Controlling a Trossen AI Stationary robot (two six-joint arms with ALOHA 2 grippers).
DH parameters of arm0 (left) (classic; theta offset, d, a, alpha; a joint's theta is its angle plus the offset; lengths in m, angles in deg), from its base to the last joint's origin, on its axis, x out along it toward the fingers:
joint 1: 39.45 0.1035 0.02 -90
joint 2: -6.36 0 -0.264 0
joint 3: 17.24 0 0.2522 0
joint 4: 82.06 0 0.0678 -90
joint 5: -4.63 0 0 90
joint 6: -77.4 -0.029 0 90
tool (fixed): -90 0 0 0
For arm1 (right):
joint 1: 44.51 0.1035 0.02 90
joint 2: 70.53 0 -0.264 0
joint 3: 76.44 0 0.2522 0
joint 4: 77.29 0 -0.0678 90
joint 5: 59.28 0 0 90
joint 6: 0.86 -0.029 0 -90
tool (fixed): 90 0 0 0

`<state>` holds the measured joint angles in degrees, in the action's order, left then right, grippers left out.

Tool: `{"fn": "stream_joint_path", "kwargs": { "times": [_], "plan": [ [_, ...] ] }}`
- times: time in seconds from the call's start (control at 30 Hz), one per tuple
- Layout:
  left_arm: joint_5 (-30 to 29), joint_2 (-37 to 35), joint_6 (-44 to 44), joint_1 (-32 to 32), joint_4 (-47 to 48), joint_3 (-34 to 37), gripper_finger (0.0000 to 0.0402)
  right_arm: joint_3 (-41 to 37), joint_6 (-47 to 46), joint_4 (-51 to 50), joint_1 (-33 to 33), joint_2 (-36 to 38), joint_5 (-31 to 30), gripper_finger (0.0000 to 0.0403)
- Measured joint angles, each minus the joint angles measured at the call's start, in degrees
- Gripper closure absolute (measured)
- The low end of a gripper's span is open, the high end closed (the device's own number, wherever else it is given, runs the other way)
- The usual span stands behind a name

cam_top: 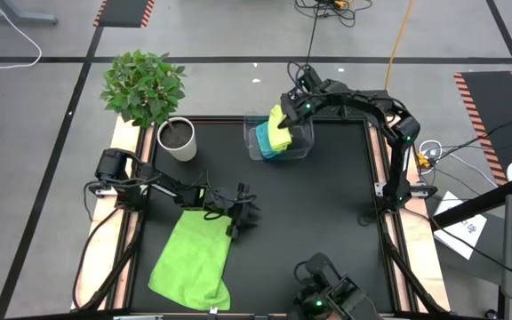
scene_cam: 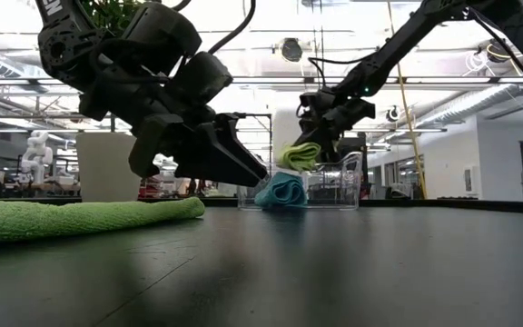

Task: Fold microfiber towels
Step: Put the folded light green microfiber cloth into the transparent bin

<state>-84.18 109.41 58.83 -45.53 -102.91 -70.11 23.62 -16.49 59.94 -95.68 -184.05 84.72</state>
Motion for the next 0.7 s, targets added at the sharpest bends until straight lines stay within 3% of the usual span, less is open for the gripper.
{"fn": "stream_joint_path", "kwargs": {
  "times": [0.37, 0.7],
  "plan": [
    [0.7, 0.0, 0.5, 0.0, 0.0, 0.0, 0.0238, -2.6, -0.1, 0.6, -1.1, 0.0, -4.6, 0.0399],
    [0.7, 0.0, 0.7, 0.0, 0.1, 0.0, 0.0238, -2.7, 0.0, -0.4, -1.3, 0.0, -4.6, 0.0399]
  ]
}}
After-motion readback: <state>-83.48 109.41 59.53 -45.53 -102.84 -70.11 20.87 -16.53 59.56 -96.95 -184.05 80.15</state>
